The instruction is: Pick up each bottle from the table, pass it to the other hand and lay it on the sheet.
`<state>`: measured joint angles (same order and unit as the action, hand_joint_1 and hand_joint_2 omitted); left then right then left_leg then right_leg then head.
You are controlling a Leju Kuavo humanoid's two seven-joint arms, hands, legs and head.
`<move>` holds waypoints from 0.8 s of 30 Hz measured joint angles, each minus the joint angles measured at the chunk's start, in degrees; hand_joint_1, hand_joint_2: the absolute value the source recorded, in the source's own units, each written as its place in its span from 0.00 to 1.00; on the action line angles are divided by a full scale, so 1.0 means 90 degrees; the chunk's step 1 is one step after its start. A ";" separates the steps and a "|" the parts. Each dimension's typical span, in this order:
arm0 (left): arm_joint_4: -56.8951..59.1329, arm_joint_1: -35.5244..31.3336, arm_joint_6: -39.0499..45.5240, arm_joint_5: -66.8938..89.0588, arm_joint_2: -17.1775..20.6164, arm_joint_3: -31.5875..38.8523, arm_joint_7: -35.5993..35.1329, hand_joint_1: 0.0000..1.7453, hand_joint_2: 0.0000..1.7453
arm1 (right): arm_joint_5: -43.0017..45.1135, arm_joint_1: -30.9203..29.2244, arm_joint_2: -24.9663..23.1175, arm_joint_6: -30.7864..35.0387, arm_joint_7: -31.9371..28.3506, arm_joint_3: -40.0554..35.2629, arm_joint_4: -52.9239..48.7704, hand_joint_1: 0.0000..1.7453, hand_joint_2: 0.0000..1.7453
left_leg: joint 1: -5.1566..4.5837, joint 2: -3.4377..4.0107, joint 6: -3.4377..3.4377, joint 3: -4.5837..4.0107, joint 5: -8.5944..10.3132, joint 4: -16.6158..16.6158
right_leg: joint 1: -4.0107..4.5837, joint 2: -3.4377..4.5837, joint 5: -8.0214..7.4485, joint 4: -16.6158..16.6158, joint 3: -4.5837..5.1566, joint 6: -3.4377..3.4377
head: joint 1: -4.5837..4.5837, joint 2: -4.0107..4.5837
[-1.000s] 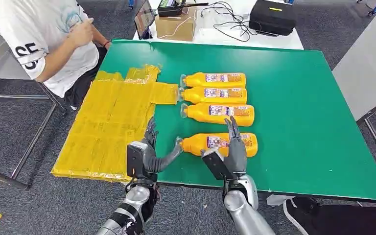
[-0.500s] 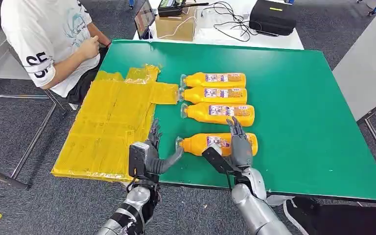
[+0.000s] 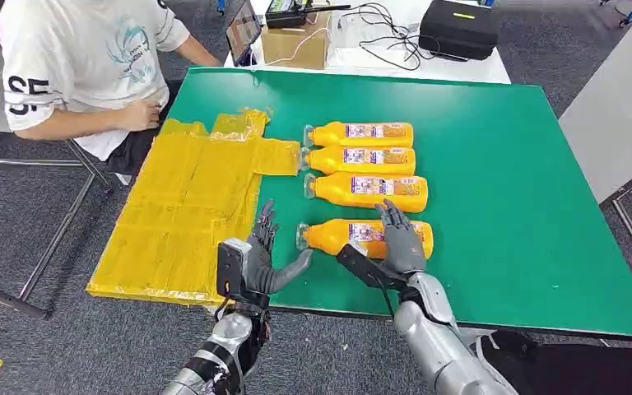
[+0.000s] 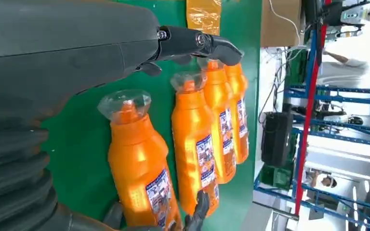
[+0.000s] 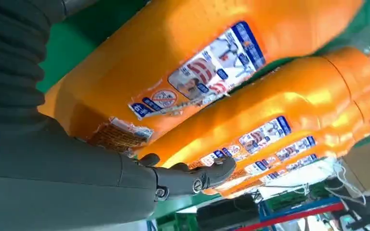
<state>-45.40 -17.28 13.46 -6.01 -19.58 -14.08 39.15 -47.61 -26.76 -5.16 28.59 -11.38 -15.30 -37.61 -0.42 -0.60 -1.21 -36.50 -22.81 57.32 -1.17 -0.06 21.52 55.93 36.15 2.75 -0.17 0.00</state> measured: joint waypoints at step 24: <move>-0.0138 0.0038 -0.0690 -0.0061 0.0005 0.0250 -0.0153 0.00 1.00 | -0.0259 -0.1251 0.0255 -0.2595 0.0546 -0.0915 0.1017 1.00 1.00 | 0.0000 0.0017 -0.0002 0.0086 -0.0007 -0.0001 | 0.0001 0.0005 0.0000 -0.0006 -0.0075 -0.0001 | 0.0002 0.0000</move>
<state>-46.64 -16.94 7.26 -6.56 -19.54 -11.82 37.77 -49.94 -38.02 -2.86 5.23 -6.47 -23.54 -28.46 -0.41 -0.45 -1.23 -35.73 -22.87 57.31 -1.16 -0.02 21.52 55.88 35.47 2.74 -0.15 0.00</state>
